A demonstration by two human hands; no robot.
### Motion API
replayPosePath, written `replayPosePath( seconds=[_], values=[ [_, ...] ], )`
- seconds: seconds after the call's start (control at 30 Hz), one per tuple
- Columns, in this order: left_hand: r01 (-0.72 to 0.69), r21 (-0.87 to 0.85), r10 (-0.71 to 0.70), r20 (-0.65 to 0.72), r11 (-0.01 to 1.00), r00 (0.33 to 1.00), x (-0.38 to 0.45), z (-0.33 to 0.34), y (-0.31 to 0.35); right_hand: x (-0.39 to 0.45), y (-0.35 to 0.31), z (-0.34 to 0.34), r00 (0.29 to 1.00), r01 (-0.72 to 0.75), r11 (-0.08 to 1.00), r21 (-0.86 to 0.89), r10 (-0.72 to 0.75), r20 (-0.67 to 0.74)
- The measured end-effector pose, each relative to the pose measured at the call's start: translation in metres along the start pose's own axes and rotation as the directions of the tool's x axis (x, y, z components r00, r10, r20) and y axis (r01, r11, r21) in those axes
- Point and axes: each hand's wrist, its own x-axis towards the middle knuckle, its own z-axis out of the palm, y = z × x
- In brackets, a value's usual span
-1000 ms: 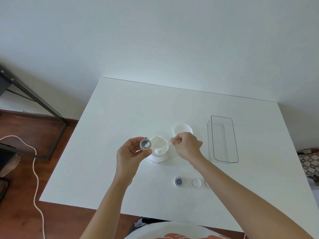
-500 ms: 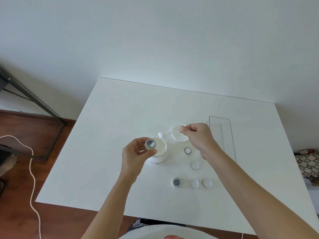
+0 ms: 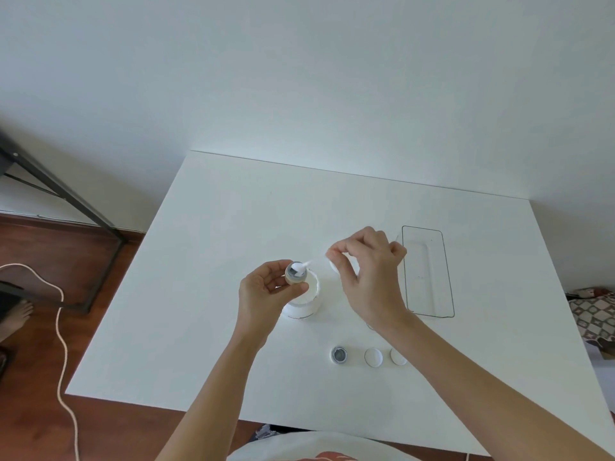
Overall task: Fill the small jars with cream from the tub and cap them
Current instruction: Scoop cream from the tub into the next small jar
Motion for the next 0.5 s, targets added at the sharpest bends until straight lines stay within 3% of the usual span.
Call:
replayPosePath(
  seconds=[0.1, 0.2, 0.3, 0.5],
  values=[
    [0.002, -0.013, -0.002, 0.013, 1.000, 1.000, 0.001, 0.000, 0.001, -0.006, 0.006, -0.001, 0.946, 0.300, 0.941, -0.155, -0.315, -0.081],
    [0.012, -0.033, -0.011, 0.017, 0.999, 1.000, 0.002, 0.000, 0.002, -0.012, 0.014, -0.002, 0.857, 0.457, 0.843, -0.283, -0.502, -0.113],
    [0.011, -0.048, -0.010, 0.028, 0.999, 1.000, 0.002, 0.000, 0.004, -0.018, 0.021, -0.003, 0.810, 0.514, 0.784, -0.349, -0.577, -0.103],
    [0.016, -0.045, -0.015, 0.023, 0.999, 1.000, 0.005, -0.002, 0.005, -0.024, 0.030, -0.006, 0.779, 0.545, 0.757, -0.362, -0.616, -0.116]
  ],
)
